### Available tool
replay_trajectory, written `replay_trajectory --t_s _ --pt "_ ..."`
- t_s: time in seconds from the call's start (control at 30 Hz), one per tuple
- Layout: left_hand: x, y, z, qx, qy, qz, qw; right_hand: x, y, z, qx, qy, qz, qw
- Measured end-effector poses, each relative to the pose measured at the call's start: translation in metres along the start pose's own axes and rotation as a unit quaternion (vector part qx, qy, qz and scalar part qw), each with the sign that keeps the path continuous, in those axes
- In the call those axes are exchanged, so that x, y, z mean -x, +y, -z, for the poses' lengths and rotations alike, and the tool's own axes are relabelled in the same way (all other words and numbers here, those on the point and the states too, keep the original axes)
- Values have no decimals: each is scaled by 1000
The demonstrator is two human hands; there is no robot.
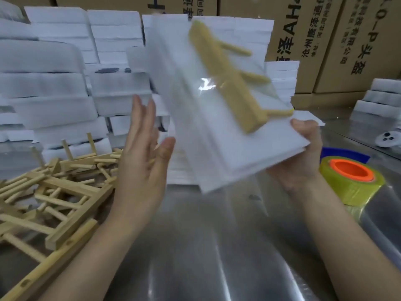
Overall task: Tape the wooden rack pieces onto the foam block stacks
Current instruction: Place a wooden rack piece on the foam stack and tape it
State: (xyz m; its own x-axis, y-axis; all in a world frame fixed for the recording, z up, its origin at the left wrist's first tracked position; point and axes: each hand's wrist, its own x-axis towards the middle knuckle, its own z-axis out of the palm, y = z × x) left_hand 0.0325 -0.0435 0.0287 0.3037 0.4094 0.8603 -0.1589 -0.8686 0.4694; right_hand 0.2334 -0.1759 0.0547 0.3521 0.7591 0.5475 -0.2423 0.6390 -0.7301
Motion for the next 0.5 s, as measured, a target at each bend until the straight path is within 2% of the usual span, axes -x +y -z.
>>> replay_trajectory --t_s 0.07,0.13,0.23,0.3,0.4,0.5 --pt "7 -8 -5 -118 -22 -24 993 -3 -3 10 -34 62 19 997" --pt "14 -21 -10 -168 -23 0 986 -8 -1 22 -42 149 47 987" --pt "19 -42 -15 -252 -30 -59 965 -18 12 39 -20 237 86 967" --pt "22 -55 -21 -260 -50 -60 962 -23 22 49 10 303 68 951" --pt "26 -70 -29 -226 -78 -9 971 -30 33 61 50 366 48 928" --pt "28 -82 -33 -196 -92 36 976 -37 42 62 109 405 113 901"
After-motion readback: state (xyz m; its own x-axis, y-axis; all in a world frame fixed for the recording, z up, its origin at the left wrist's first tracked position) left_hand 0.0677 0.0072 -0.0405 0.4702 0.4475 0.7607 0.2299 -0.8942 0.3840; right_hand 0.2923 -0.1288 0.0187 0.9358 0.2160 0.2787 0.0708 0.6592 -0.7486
